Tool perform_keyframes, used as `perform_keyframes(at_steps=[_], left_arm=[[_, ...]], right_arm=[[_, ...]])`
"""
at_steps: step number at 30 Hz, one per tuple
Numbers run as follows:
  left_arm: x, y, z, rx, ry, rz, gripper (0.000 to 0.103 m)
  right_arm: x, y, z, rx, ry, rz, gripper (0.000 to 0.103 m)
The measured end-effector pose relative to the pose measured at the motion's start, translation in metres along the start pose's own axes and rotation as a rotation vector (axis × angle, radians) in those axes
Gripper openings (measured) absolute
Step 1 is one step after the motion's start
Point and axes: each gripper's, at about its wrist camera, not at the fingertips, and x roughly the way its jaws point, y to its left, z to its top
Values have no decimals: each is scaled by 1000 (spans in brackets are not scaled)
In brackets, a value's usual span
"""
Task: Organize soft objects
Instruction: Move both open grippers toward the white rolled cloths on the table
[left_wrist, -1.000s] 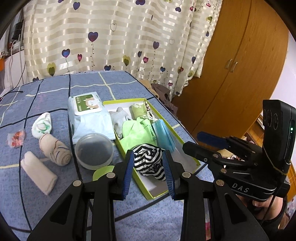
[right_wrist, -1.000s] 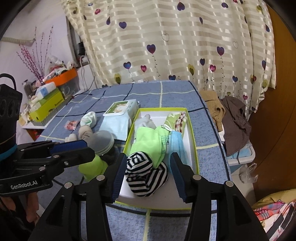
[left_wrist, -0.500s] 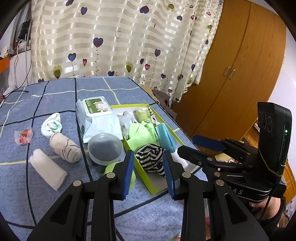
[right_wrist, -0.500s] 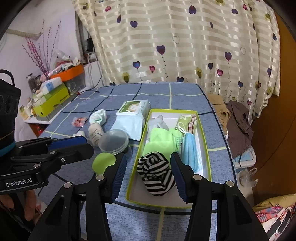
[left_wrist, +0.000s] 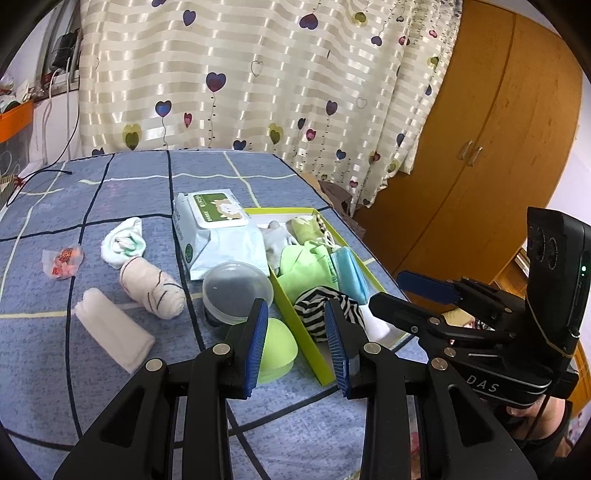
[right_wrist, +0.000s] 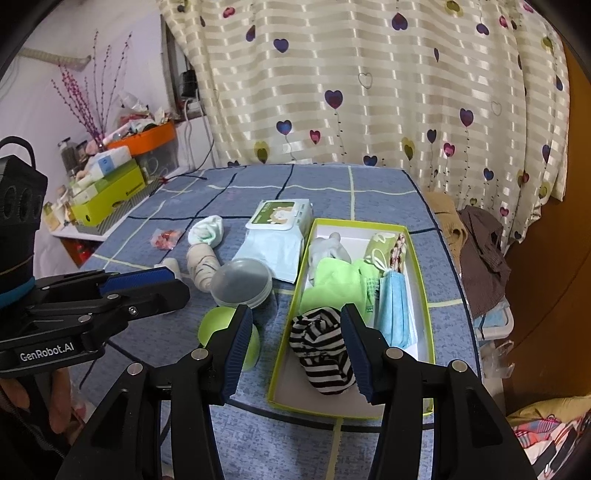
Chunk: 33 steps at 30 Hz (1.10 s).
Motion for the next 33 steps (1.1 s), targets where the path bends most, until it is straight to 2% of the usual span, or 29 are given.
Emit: perform_keyframes(at_steps=[15, 33], left_arm=[[-6, 17, -2, -38, -11, 31, 33], [-17, 76, -10, -157, -11, 142, 33]], right_arm=[[5, 14, 5, -21, 5, 13, 49], [30, 60, 24, -119, 16, 84, 50]])
